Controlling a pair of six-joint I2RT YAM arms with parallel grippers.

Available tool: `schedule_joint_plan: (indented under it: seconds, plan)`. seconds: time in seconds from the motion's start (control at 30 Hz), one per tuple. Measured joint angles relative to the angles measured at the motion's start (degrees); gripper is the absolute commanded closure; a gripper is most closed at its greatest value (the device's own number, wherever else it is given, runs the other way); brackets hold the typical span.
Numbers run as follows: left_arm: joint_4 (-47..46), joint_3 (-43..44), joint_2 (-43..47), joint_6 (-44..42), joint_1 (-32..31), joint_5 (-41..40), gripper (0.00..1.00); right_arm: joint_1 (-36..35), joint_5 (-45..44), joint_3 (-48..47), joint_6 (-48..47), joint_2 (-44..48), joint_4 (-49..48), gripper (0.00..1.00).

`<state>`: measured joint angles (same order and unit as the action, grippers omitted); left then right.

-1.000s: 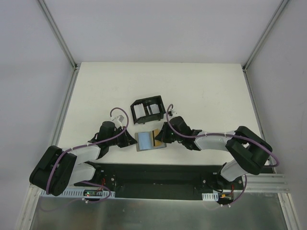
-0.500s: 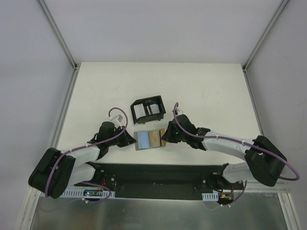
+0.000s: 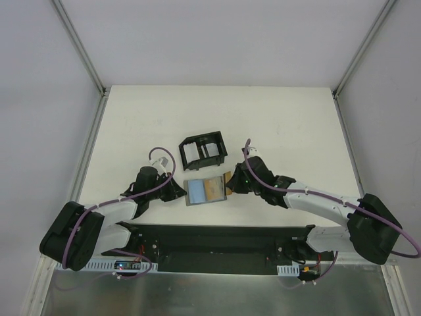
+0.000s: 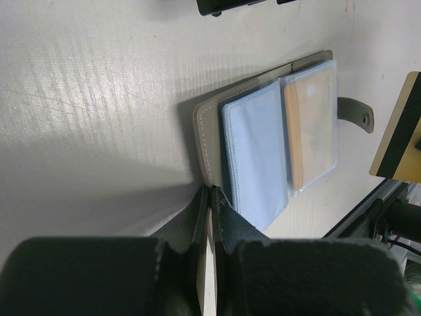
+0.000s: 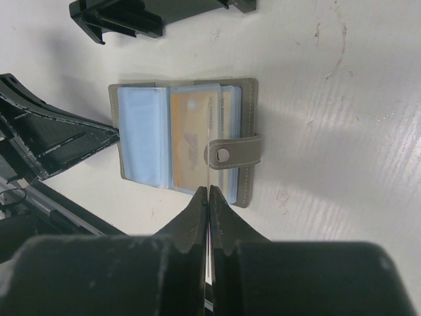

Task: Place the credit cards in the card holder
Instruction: Insert the credit card into the card holder.

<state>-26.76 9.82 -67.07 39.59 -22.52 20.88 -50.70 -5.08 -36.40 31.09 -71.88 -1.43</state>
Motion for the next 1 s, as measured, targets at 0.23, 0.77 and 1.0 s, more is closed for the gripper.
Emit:
schedule_joint_plan:
  seconds: [0.23,0.77,1.0]
  plan:
    - [0.07,-0.04,0.52,0.00,-0.04,-0.59,1.00,0.20,3.21,0.00,-1.14,0.00,-0.13,0.99]
    - [0.09,-0.57,1.44,-0.04,-0.04,-1.07,1.00,0.92,8.74,2.08,-0.50,-3.93,-7.23,0.99]
    - [-0.09,-0.55,1.07,-0.04,-0.04,-1.03,1.00,1.31,12.28,2.03,0.63,-10.80,-13.38,0.99]
